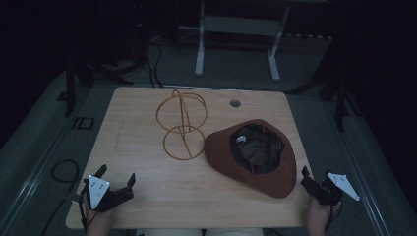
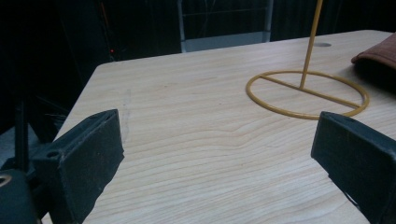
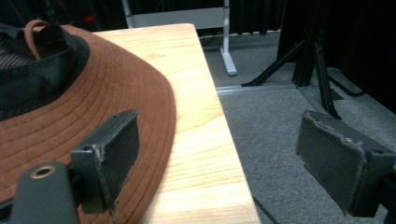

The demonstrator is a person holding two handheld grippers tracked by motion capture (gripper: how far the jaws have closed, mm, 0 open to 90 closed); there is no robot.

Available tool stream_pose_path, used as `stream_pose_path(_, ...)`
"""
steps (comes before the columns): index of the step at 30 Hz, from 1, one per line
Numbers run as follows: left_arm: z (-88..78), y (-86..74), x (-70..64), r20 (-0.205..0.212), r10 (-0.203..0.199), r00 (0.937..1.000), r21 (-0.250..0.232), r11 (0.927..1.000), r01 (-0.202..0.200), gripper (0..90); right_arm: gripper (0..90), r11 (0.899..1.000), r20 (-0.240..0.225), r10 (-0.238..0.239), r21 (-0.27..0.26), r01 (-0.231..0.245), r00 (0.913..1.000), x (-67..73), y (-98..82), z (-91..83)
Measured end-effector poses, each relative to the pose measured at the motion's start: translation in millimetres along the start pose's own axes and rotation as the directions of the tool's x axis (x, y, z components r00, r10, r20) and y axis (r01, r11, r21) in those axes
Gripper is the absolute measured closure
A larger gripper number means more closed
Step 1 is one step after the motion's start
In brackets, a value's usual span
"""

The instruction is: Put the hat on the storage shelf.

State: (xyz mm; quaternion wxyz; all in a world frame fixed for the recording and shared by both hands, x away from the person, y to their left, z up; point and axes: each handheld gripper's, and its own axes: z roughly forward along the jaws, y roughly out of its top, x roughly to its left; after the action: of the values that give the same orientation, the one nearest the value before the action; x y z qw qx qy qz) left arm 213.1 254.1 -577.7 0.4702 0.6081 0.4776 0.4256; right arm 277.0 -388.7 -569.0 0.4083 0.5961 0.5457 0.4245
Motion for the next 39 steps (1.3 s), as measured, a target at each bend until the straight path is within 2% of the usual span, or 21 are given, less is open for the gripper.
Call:
stream_pose_path(3,0.0,0.0,-0.4,0.003,0.001,1.0000,-0.001,1.0000,-0.001,2.9,13.8,1.000,-0.016,0.008,-0.009,-0.008,0.9998,0.8,0.3,1.1)
stream_pose_path(6,-0.2,0.0,-1.7,0.013,-0.003,0.9999,-0.001,1.0000,0.003,2.9,13.8,1.000,-0.037,-0.012,-0.003,0.012,0.9992,1.9,0.4,1.2)
stream_pose_path(7,-0.2,0.0,-2.4,0.019,-0.005,0.9998,0.000,1.0000,0.005,2.9,13.8,1.000,-0.072,-0.021,0.017,0.022,0.9972,4.1,3.3,1.0)
stream_pose_path(9,-0.1,0.2,-4.7,0.024,-0.009,0.9997,0.003,1.0000,0.009,2.9,13.8,1.000,-0.078,-0.024,0.016,0.025,0.9967,5.1,4.5,0.2)
stream_pose_path(11,0.2,0.3,-6.6,0.036,-0.019,0.9992,0.002,0.9998,0.019,2.9,14.7,1.000,-0.114,-0.013,0.026,0.016,0.9934,11.0,13.1,-2.5)
stream_pose_path(13,0.1,1.2,-9.4,0.052,-0.014,0.9985,-0.008,0.9999,0.014,2.9,15.4,0.999,-0.153,-0.026,0.020,0.030,0.9879,17.2,19.5,-5.0)
stream_pose_path(15,-0.2,1.5,-10.5,0.055,-0.012,0.9984,-0.009,0.9999,0.013,2.9,15.4,0.999,-0.155,-0.042,0.015,0.045,0.9870,21.5,22.6,-5.9)
stream_pose_path(17,-0.8,1.8,-11.4,0.057,-0.009,0.9983,-0.009,0.9999,0.009,2.9,15.0,0.997,-0.168,-0.061,0.027,0.066,0.9839,28.8,30.3,-6.3)
stream_pose_path(18,-1.0,1.9,-11.7,0.057,-0.013,0.9983,-0.005,0.9999,0.013,2.9,14.2,0.996,-0.195,-0.056,0.051,0.067,0.9793,35.2,40.0,-5.2)
stream_pose_path(19,-1.4,2.1,-11.8,0.065,-0.023,0.9976,-0.006,0.9997,0.024,2.9,13.8,0.995,-0.201,-0.057,0.070,0.072,0.9780,37.9,44.5,-3.5)
stream_pose_path(21,-2.5,3.3,-12.7,0.069,-0.034,0.9971,-0.002,0.9994,0.034,2.9,13.4,0.994,-0.217,-0.048,0.081,0.067,0.9749,40.2,48.9,-1.7)
stream_pose_path(23,-4.1,4.4,-13.6,0.066,-0.010,0.9978,-0.004,0.9999,0.011,2.9,13.1,0.991,-0.239,-0.047,0.109,0.075,0.9698,45.0,57.7,3.5)
stream_pose_path(25,-4.4,4.6,-15.0,0.059,0.006,0.9983,0.000,1.0000,-0.006,2.9,12.8,0.987,-0.277,-0.043,0.135,0.083,0.9599,52.6,69.0,12.8)
stream_pose_path(26,-4.5,4.6,-15.4,0.059,0.006,0.9982,0.002,1.0000,-0.007,2.9,12.5,0.983,-0.276,-0.053,0.154,0.099,0.9597,56.0,72.6,17.1)
stream_pose_path(28,-4.4,5.7,-16.0,0.069,-0.020,0.9974,0.023,0.9996,0.018,2.9,12.5,0.980,-0.276,-0.062,0.163,0.110,0.9591,59.2,75.8,21.0)
stream_pose_path(29,-4.8,7.1,-16.0,0.084,-0.039,0.9957,0.042,0.9985,0.035,2.9,12.5,0.978,-0.314,-0.069,0.167,0.127,0.9469,63.5,80.1,28.3)
stream_pose_path(31,-6.4,9.4,-18.0,0.083,-0.052,0.9952,0.044,0.9979,0.049,2.9,12.5,0.975,-0.308,-0.085,0.170,0.143,0.9475,66.4,81.4,32.0)
stream_pose_path(33,-7.4,10.9,-19.7,0.077,-0.038,0.9963,0.050,0.9982,0.034,2.9,12.4,0.965,-0.306,-0.116,0.191,0.180,0.9450,71.6,83.6,40.5)
stream_pose_path(35,-7.5,11.0,-20.7,0.087,-0.032,0.9957,0.057,0.9980,0.027,2.9,12.4,0.962,-0.323,-0.104,0.207,0.177,0.9406,75.1,85.8,48.6)
stream_pose_path(36,-7.5,10.9,-21.2,0.090,-0.026,0.9956,0.062,0.9979,0.020,2.9,11.2,0.956,-0.331,-0.112,0.221,0.192,0.9370,79.1,88.1,57.6)
stream_pose_path(39,-6.3,10.8,-22.4,0.100,-0.018,0.9949,0.075,0.9971,0.010,2.9,10.9,0.949,-0.307,-0.112,0.250,0.194,0.9452,84.2,91.1,71.6)
